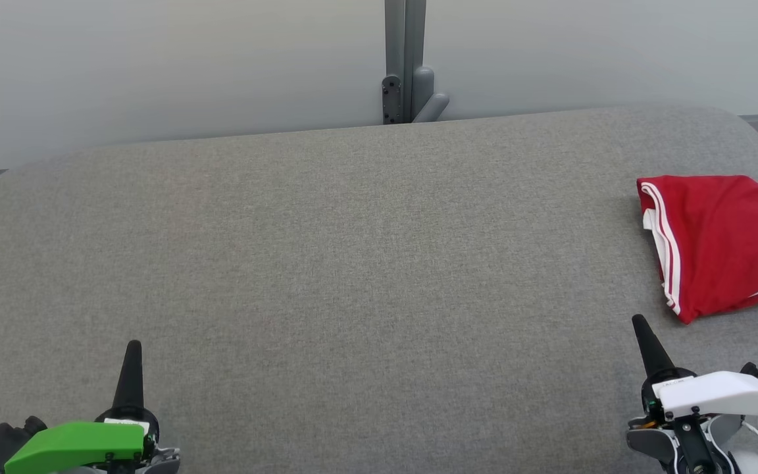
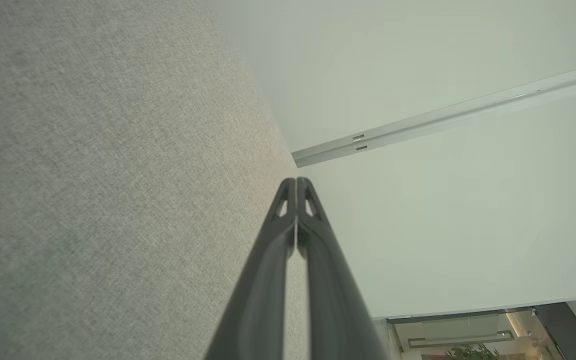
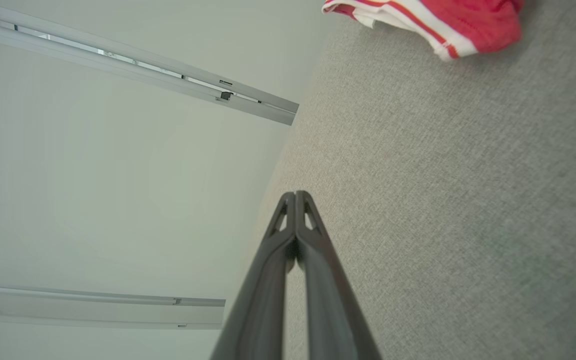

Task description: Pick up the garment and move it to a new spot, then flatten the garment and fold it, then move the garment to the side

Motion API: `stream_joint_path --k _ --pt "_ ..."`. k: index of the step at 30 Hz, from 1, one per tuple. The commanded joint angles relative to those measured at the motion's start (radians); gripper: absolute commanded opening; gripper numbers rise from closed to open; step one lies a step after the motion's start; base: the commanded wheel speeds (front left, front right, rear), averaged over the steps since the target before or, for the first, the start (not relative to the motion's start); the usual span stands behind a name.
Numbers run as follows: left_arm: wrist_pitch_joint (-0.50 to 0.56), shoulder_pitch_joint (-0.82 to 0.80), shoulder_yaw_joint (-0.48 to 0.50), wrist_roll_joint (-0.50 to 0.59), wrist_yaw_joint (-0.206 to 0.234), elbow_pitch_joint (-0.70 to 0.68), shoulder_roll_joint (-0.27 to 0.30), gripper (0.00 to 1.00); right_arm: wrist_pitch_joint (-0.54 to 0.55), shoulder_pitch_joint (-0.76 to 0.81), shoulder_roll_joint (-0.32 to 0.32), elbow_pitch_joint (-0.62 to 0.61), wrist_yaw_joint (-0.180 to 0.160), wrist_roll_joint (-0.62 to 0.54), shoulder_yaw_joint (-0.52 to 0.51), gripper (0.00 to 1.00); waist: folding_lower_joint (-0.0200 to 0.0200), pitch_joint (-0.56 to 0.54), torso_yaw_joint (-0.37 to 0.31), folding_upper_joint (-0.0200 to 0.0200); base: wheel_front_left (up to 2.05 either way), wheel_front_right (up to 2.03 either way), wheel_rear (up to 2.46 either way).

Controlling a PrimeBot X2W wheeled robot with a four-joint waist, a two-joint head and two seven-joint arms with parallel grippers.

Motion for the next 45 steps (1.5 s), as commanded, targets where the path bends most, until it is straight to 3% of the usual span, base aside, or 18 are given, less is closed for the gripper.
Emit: stream_joint_path --k 1,45 --pt "0.003 -0.024 0.004 -0.018 -0.006 -0.009 0.008 0.0 0.007 -0.018 -0.006 -0.012 0.0 0.022 -0.005 0.0 0.0 0.0 0.0 0.0031 0.0 0.0 0.0" --pt "0.09 -0.071 0.009 -0.327 -0.014 -0.008 0.011 0.0 0.093 -0.028 -0.009 -0.051 0.0 0.379 -0.033 0.0 0.0 -0.002 0.001 0.0047 0.0 0.0 0.0"
